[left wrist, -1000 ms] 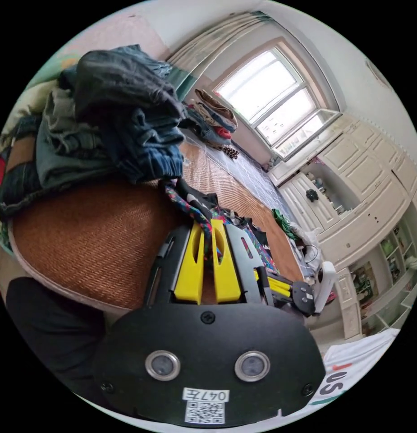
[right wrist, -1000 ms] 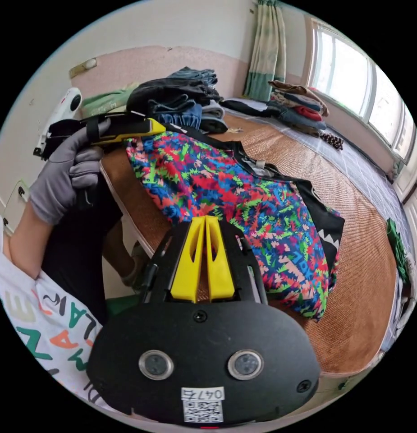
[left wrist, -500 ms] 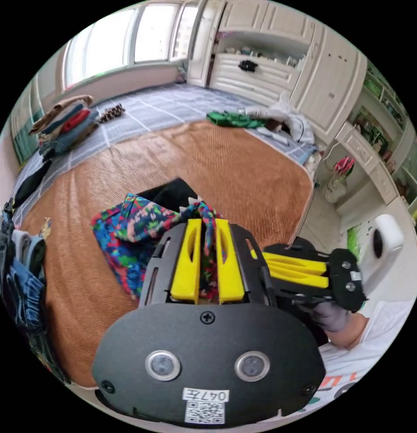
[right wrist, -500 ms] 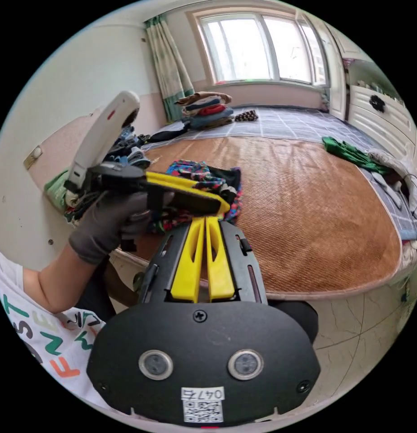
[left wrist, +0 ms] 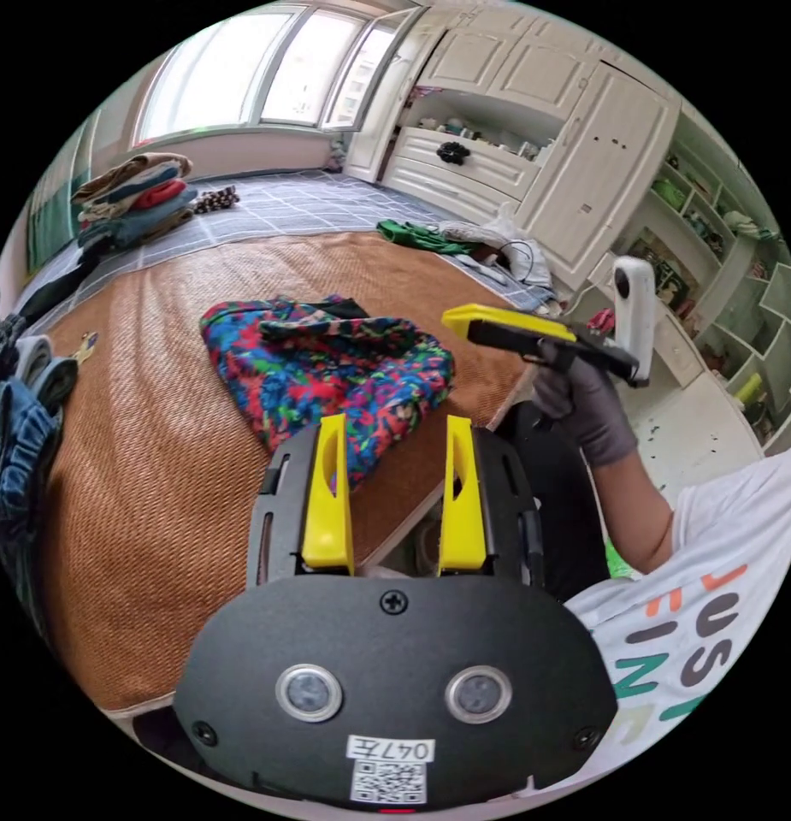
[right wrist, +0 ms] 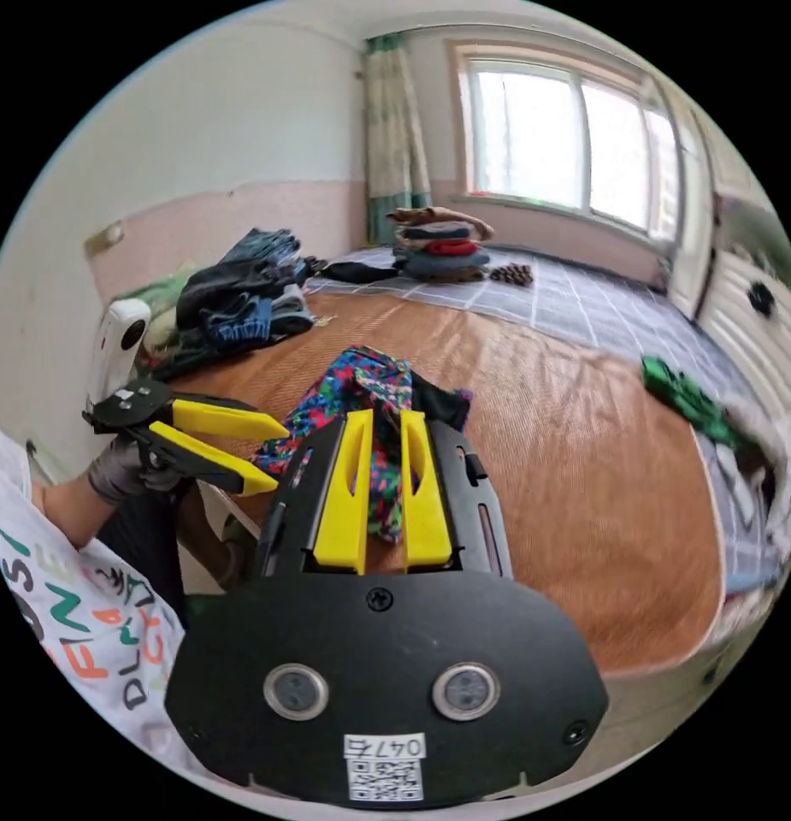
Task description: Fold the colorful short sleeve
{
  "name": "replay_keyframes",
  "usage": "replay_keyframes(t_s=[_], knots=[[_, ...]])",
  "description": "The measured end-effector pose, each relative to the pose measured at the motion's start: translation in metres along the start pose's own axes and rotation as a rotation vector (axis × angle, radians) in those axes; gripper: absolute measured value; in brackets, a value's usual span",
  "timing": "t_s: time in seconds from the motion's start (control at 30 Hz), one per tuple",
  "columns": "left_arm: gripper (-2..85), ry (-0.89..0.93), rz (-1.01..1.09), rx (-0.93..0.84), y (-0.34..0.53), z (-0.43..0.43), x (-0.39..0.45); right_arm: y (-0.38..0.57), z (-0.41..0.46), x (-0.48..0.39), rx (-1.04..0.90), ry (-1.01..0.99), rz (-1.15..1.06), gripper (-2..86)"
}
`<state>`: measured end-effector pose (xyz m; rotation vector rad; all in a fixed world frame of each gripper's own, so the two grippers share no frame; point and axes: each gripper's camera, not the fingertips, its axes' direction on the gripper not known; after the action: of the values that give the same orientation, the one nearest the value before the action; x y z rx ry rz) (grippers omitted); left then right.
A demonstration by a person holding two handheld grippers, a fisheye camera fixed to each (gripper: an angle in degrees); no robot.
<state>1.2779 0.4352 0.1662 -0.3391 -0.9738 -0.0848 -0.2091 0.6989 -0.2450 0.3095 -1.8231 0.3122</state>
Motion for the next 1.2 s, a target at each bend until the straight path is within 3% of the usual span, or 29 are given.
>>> replay_keyframes(t_s=[0.23, 0.3, 0.47, 0.57, 0.7, 0.83, 0.9, 1.03, 1.2], knots=[[15.6, -0.047, 0.004, -0.047, 0.007, 0.017, 0.007, -0.067, 0.157, -0.070, -0.296, 0.153, -0.520, 1.3], [13.9, -0.087, 0.004, -0.042, 0.014, 0.014, 0.009, -0.071, 0.167, -0.055, -0.292, 0.210, -0.481, 0.4], [9.8, -0.117, -0.026, -0.023, 0.033, 0.004, 0.003, -0.046, 0.156, 0.093, -0.269, 0.049, 0.103, 2.0], [8.7, -0.118, -0.025, -0.019, 0.047, 0.002, 0.002, 0.008, 0.142, 0.134, -0.303, 0.081, 0.251, 3.8], [7.6, -0.105, -0.030, -0.006, 0.068, 0.001, -0.005, 0.074, 0.087, 0.114, -0.151, -0.064, 0.266, 2.3], [4.8, -0.107, -0.030, -0.006, 0.084, 0.008, -0.013, 0.114, 0.061, 0.054, -0.008, -0.128, 0.126, 0.1], [1.6, -0.126, -0.020, -0.011, 0.096, 0.013, -0.015, 0.115, 0.073, 0.036, -0.022, -0.105, 0.055, 0.4], [-0.1, -0.178, 0.007, -0.006, 0.120, 0.016, -0.012, 0.138, 0.164, 0.038, -0.366, -0.018, 0.003, 1.0], [6.6, -0.114, -0.144, 0.077, 0.169, 0.011, -0.052, 0.162, 0.155, 0.076, -0.251, -0.063, 0.110, 1.8]])
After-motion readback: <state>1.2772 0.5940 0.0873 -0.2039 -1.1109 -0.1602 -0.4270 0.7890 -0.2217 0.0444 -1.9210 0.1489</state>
